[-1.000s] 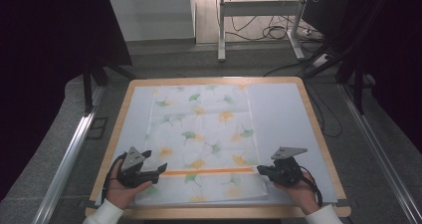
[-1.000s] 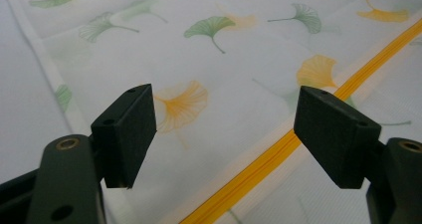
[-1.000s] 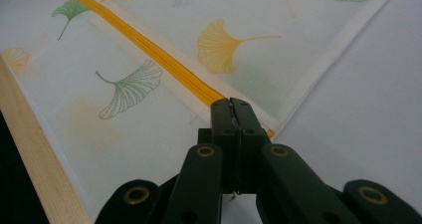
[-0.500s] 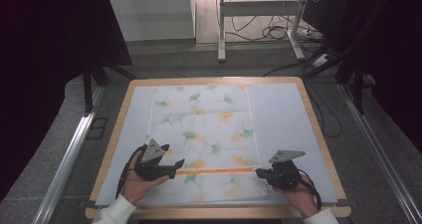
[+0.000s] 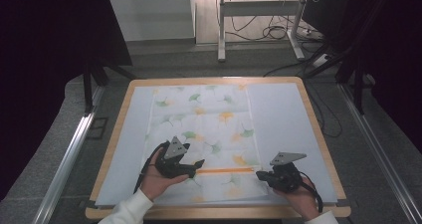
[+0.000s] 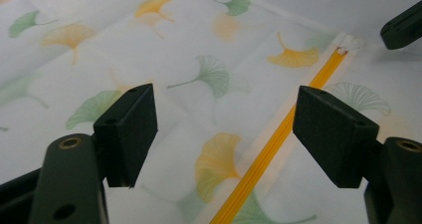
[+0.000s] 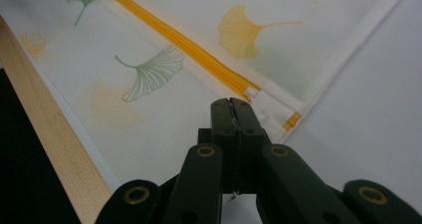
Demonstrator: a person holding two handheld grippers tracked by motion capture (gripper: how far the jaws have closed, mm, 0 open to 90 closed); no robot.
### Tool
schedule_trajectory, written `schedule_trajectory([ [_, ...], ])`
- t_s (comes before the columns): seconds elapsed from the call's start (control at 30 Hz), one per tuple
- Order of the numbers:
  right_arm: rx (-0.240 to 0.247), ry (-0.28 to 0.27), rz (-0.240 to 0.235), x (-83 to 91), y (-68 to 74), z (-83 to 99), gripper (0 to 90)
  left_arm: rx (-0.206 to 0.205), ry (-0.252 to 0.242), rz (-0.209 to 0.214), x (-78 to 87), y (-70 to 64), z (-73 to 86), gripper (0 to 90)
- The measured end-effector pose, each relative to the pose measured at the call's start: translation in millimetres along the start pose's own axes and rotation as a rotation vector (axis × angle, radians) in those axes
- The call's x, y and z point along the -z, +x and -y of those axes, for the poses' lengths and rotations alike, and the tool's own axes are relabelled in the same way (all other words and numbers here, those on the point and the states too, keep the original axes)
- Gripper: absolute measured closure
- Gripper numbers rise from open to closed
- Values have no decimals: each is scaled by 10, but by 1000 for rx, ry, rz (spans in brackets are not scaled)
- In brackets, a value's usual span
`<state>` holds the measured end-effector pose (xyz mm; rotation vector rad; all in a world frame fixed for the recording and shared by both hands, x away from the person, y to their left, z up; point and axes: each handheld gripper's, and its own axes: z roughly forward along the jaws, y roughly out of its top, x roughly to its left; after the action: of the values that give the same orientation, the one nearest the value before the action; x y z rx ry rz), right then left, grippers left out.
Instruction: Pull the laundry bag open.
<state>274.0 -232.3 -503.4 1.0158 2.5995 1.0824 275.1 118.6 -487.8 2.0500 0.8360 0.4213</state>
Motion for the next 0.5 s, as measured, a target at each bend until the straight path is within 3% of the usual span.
schedule_trajectory([
  [0.2,5,20,11,-33,9,6,888,-28,21,27,-143,-103,-86,265],
  [0.5,-2,22,12,-25,-7,21,888,-37,24,47,-299,-172,-222,267],
])
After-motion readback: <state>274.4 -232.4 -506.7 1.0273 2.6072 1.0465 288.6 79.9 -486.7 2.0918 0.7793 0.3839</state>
